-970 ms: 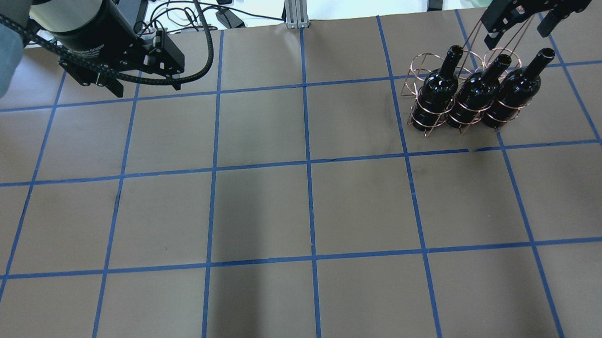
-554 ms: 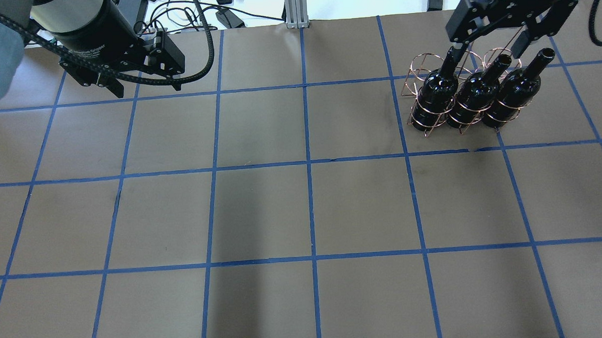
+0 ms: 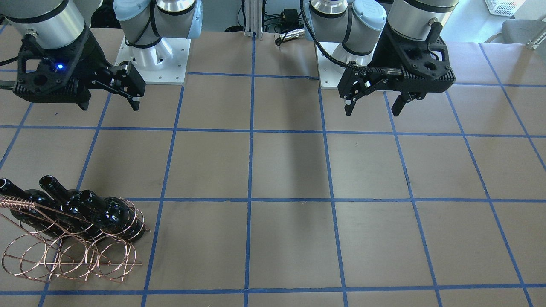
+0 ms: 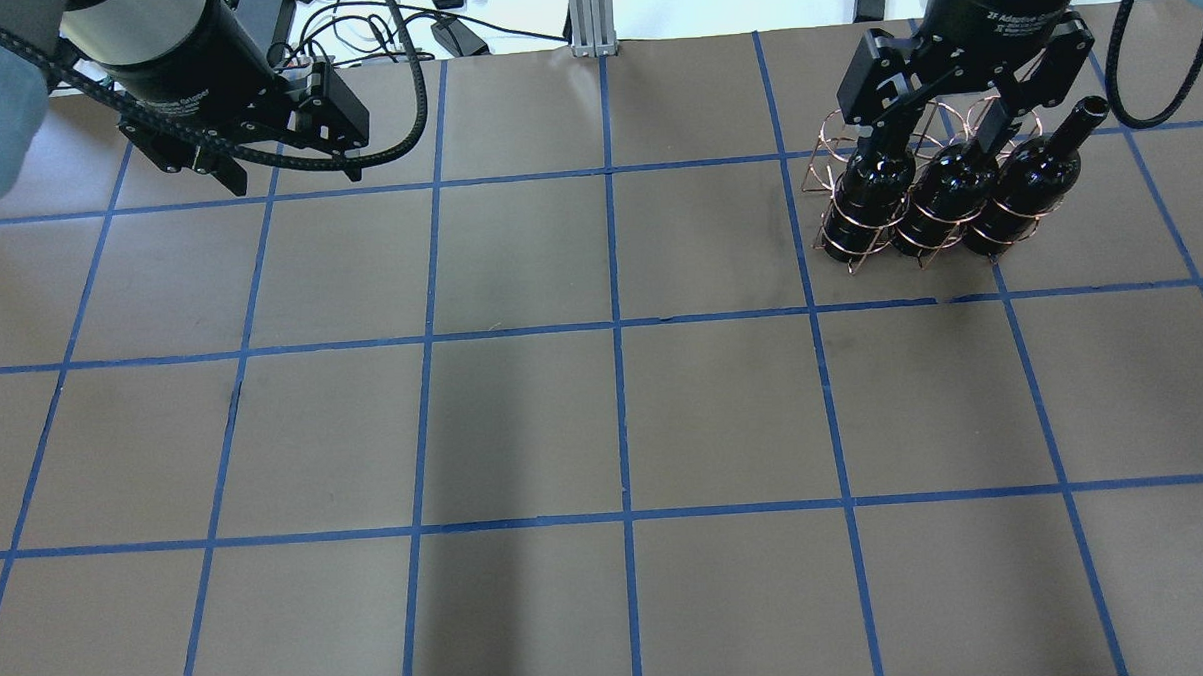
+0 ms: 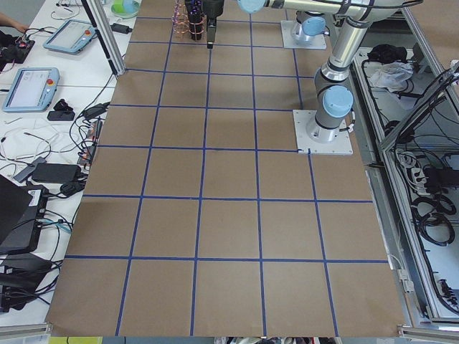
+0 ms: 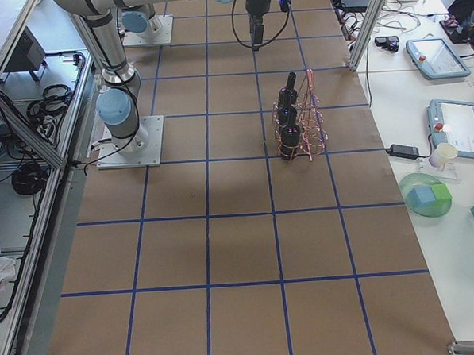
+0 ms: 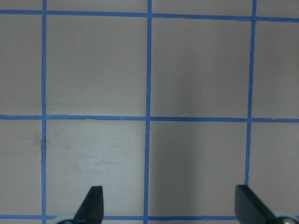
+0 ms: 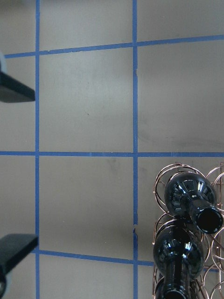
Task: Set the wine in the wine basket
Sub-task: 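Raise the open right gripper up from the rack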
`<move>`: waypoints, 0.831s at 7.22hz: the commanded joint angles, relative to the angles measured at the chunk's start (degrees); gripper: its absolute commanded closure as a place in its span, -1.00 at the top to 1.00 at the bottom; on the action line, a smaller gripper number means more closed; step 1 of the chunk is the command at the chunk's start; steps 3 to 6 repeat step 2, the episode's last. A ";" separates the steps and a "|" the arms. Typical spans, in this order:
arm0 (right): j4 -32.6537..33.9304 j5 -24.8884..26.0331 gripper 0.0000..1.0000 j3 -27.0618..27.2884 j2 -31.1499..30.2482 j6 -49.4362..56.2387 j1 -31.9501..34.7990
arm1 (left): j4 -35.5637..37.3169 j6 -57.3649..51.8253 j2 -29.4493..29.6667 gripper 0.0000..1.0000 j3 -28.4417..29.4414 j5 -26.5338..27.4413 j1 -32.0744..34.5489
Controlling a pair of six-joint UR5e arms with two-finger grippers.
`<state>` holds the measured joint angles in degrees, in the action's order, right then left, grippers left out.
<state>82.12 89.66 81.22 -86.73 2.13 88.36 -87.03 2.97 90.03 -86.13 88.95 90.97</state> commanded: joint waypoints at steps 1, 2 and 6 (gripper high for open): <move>-1.16 0.16 1.00 0.34 -0.72 0.24 0.05 | -0.07 -0.07 -0.03 1.00 0.00 0.00 0.00; -1.26 0.07 1.00 0.34 -0.72 0.33 0.05 | -0.07 -0.07 -0.03 1.00 0.00 0.00 0.00; -1.26 0.07 1.00 0.34 -0.72 0.33 0.05 | -0.07 -0.07 -0.03 1.00 0.00 0.00 0.00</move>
